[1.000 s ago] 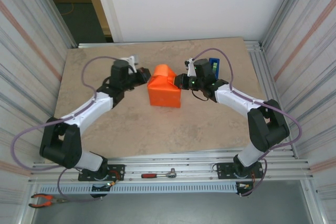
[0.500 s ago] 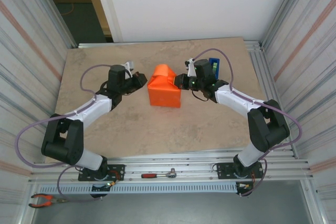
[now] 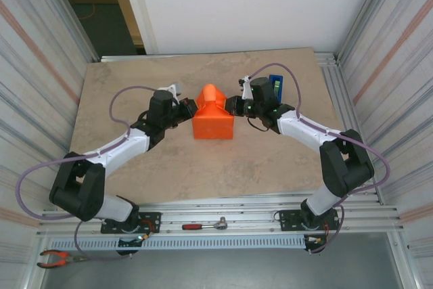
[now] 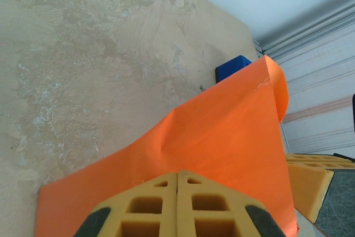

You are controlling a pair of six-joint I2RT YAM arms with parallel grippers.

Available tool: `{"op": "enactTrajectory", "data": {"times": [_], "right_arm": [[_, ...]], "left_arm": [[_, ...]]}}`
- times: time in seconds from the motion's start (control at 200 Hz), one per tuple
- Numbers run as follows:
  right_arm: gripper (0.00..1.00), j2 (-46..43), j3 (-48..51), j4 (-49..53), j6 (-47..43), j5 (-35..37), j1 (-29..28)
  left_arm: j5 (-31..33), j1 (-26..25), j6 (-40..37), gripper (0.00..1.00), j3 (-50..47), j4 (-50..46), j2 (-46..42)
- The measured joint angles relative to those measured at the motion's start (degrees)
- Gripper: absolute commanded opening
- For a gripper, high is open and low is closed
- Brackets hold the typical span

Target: Wrap the gift box in paper

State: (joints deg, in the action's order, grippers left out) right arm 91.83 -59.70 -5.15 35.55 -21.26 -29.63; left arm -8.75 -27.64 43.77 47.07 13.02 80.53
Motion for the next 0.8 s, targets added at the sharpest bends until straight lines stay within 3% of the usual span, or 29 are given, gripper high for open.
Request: {"op": "enactTrajectory", "data": {"times": [0.246,0.802], "right_arm": [[0.0,0.0,0.3,-0.9,0.0,0.0,-0.5],[0.0,0.0,0.4,-1.0,0.0,0.0,-0.5]], "left_arm": [[4.0,-2.5,-0.7,0.0,-0.7,-4.4,-4.1],[6.2,-3.9,-0.9,0.0,-3.6,-5.6,-6.7]]}}
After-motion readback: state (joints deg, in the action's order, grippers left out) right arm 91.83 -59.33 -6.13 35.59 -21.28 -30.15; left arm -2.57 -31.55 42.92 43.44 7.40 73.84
